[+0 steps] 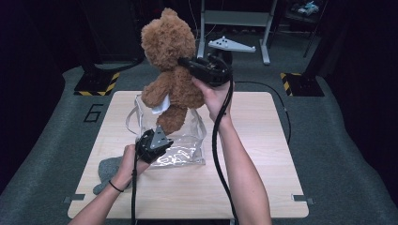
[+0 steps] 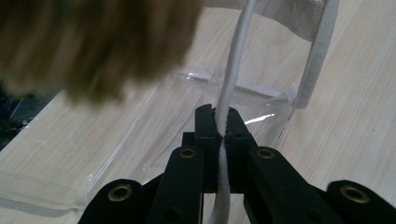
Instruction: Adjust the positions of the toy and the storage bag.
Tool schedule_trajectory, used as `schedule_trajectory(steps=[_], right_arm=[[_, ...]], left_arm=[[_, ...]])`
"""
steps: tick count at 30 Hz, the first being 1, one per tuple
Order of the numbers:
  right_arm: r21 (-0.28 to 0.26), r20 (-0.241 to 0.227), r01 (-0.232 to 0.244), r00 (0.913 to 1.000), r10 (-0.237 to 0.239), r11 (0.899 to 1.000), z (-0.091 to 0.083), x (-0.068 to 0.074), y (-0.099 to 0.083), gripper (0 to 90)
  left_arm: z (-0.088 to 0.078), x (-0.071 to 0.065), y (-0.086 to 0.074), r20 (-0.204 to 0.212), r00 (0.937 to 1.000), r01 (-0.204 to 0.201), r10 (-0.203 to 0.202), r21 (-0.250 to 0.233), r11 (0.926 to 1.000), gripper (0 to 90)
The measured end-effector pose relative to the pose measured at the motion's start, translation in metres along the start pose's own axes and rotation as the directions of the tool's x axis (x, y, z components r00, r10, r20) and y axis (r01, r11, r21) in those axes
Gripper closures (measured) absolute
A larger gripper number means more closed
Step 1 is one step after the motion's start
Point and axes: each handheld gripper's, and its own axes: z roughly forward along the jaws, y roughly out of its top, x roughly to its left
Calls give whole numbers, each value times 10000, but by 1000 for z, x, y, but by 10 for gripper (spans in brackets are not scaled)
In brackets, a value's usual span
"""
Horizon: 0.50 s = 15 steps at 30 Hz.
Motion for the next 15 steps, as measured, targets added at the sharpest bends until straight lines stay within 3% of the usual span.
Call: schedule_trajectory(steps=[6,7,9,10,15], right_arm=[[-148,-241,-357,9991,354,9993,11,7,-12,763],[-149,-281,-411,9988,407,9990,12,8,-14,763],[-170,-385,-440,9983,434,9989,16,10,-16,763],[-190,-396,-446,9983,438,9988,17,12,-17,763],[-294,-572,-383,9977,366,9988,20,19,-12,763]], left_arm=[[0,-2,0,-14,9996,280,-281,-130,9995,875],[-1,1,0,-48,10000,-76,75,-71,9999,875],[0,0,0,-5,10000,98,-98,-150,9998,875],[0,2,0,47,9999,-119,119,-77,9999,875],[0,3,0,41,9999,-161,162,-185,9997,875]])
